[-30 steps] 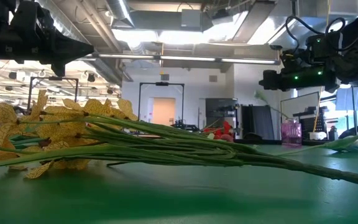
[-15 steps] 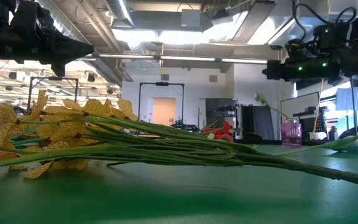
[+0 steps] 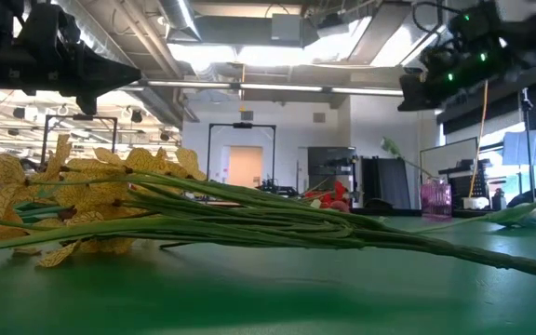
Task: Sort flowers into vase by color
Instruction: Put the left white tulip into the purple vase
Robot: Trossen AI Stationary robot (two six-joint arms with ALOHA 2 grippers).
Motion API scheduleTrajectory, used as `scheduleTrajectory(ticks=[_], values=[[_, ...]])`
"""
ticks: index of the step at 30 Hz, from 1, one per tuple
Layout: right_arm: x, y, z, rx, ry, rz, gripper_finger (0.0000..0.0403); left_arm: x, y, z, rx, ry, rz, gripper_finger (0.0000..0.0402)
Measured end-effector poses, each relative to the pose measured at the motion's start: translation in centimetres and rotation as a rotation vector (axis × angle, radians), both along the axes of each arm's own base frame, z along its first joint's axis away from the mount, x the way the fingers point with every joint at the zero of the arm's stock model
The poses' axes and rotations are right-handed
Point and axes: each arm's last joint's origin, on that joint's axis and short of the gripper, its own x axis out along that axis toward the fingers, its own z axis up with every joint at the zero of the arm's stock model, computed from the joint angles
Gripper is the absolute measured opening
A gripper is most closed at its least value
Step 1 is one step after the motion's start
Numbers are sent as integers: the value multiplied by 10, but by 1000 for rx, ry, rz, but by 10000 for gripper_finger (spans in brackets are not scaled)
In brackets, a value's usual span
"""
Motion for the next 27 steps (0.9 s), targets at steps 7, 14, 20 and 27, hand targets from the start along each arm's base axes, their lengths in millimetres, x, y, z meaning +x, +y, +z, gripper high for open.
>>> scheduleTrajectory(ticks=[7, 14, 20, 27], values=[[2, -3, 43, 86, 63, -5, 97, 0, 0, 0, -1, 0, 10, 0], [8, -17, 40, 203, 133, -111, 204, 0, 0, 0, -1, 0, 11, 0], [22, -40, 13, 324, 144, -194, 289, 0, 0, 0, -1, 0, 11, 0], [16, -68, -15, 451, 138, -272, 307, 0, 0, 0, -3, -1, 10, 0]])
